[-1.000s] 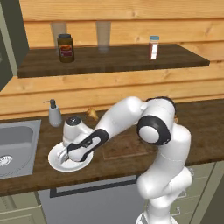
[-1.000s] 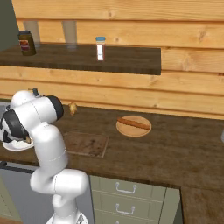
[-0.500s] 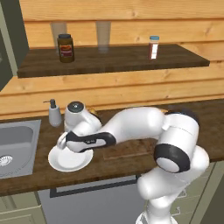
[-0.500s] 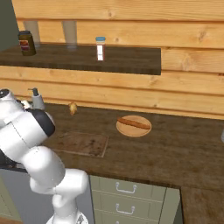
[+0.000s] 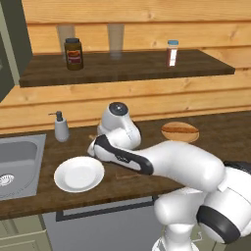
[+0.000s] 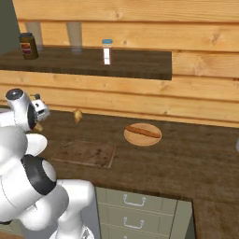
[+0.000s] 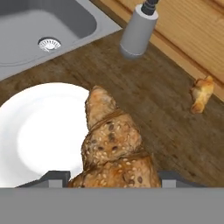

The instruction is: From the different types of pastries on the counter, select a croissant and place it on the cutting board. Then retrieve a jar of jam from the cabinet and place it alongside the croissant on the cutting board.

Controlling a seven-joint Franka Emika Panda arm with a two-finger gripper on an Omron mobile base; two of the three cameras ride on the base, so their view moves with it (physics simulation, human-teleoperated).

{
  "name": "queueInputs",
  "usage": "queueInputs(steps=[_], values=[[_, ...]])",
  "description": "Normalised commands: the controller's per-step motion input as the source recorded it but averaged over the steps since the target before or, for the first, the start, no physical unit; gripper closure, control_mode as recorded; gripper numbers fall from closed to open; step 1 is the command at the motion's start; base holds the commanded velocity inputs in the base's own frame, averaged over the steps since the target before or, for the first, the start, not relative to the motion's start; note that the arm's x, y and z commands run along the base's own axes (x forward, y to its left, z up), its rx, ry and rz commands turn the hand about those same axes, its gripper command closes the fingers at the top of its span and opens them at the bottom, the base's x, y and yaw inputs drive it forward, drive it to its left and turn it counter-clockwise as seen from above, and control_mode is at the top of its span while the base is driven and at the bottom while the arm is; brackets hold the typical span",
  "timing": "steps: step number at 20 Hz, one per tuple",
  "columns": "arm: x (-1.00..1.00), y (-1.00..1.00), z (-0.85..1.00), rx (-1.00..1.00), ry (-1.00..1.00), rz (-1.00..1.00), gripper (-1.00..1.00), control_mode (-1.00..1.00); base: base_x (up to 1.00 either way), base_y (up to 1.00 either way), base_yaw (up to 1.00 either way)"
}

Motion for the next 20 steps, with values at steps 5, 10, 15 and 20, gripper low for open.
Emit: queueInputs(steps=[5,10,15,20], values=[[-0.39,-0.72,-0.22,0.13,0.00,0.00,1.00,-1.00,0.00,0.00,0.00],[-0.02,-0.19,0.00,0.02,0.00,0.00,1.00,-1.00,0.00,0.00,0.00],[0.08,-0.40,-0.28,0.00,0.00,0.01,1.00,-1.00,0.00,0.00,0.00],[0.07,-0.57,-0.16,0.00,0.00,0.00,1.00,-1.00,0.00,0.00,0.00]])
